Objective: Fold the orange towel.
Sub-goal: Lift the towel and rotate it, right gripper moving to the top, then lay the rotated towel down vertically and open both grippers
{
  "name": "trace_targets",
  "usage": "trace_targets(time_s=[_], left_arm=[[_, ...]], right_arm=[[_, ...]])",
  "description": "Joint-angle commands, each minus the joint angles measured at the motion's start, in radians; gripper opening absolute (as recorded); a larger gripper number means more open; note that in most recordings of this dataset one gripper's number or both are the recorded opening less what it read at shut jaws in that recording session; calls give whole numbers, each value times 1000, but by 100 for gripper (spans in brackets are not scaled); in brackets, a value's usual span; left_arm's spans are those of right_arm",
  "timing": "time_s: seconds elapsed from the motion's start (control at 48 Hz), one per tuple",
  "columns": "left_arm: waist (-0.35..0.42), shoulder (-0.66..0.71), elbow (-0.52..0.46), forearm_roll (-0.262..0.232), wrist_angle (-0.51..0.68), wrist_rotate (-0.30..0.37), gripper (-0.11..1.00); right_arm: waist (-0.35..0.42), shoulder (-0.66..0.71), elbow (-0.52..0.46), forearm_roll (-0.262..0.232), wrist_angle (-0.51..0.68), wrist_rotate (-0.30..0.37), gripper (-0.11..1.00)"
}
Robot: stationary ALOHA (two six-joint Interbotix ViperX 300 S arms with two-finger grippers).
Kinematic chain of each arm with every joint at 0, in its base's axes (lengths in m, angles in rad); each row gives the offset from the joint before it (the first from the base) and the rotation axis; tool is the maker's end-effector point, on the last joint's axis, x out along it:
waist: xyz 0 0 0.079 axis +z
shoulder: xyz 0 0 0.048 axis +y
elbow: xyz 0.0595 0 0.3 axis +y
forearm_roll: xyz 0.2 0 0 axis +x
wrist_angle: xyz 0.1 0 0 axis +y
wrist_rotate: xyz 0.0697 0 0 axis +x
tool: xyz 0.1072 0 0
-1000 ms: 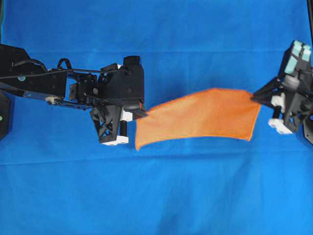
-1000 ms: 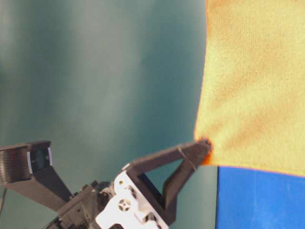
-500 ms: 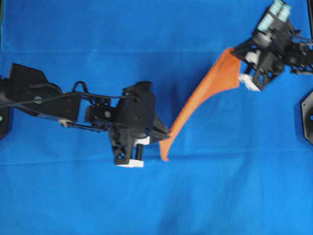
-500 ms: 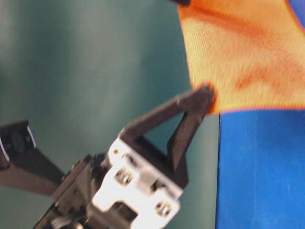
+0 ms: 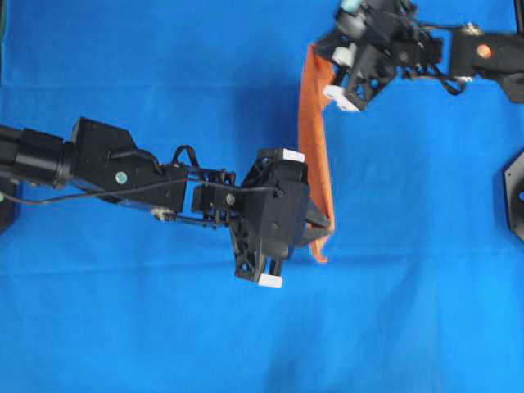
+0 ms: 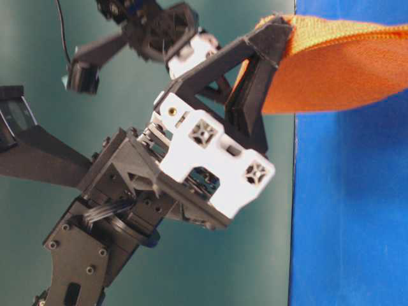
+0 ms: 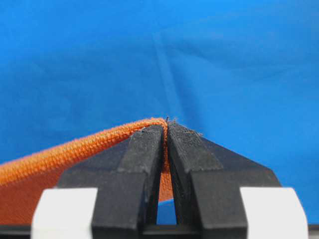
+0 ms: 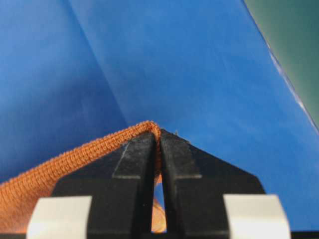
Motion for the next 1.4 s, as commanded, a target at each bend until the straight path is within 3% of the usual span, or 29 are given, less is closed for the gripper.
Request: trace_targets(time_s=[0.0,0.271,0.479,0.625,0.75,1.0,1.376], left_arm=[[-41,-18,-29,-2,-11,6,2],[-41,9,-52,-2,-72,15,2],[-40,101,-141,-2,-135,52,2],[-40,181,-225,-2,-133,51,2],[-40,204,-239,-2,-115,37,2],[-44,161,-130,-5,-71,-32,2],[-52,44,130,-6,-95,-158,2]], right_arm=[[-18,-5,-41,-9,3,-3,3],[-20,-38,-8,-11,31,-2,3],[-29,-144,72,-11,74,6,3],[-31,-225,144,-6,84,15,3],[-31,-249,172,-5,80,21,3],[-31,-117,124,-5,11,18,3],[6,161,-89,-5,-80,8,3]])
